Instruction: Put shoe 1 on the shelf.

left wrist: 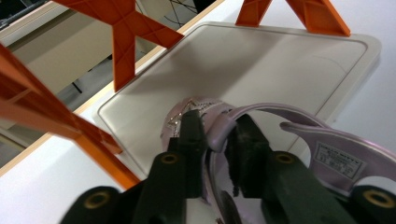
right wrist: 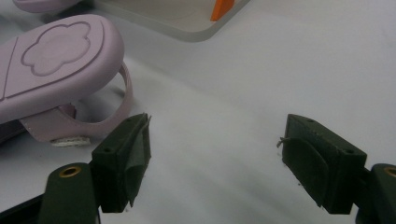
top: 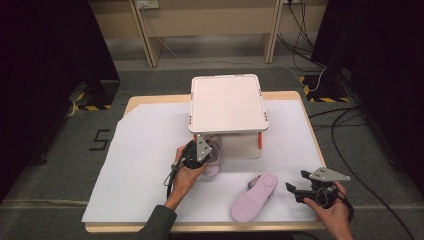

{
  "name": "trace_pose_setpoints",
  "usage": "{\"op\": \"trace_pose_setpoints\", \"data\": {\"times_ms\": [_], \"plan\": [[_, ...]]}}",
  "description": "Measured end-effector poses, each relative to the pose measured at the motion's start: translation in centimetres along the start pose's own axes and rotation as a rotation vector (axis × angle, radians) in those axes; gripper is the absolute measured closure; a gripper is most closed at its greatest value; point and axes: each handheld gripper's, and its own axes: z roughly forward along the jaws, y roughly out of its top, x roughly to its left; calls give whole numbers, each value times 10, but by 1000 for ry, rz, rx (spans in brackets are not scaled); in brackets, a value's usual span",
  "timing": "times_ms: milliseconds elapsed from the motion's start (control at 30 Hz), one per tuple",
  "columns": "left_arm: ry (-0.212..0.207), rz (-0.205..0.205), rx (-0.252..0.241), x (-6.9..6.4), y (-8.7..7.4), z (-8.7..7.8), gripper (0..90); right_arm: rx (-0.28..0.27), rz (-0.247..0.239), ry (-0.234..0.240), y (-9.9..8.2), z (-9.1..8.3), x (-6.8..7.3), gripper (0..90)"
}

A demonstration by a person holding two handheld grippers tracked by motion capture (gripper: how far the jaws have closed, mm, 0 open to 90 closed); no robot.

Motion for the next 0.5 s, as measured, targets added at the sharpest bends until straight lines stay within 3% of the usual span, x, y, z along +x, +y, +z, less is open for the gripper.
{"op": "trace_pose_setpoints", "data": {"times_ms": [67,200,267,400,500], "plan": [[-5,-11,13,-2,1,0,680,-4,-1,2,0,0,0,246],[-1,-24,27,-2,4,-2,468,4,-3,1,0,0,0,245],[-12,-62,14,1,6,-5,355,3,-1,1,0,0,1,245],[-18,-76,-11,3,10,-14,286,4,-3,1,0,0,1,245],[-64,-113,-30,0,14,-24,266,4,-4,1,0,1,1,245]]}}
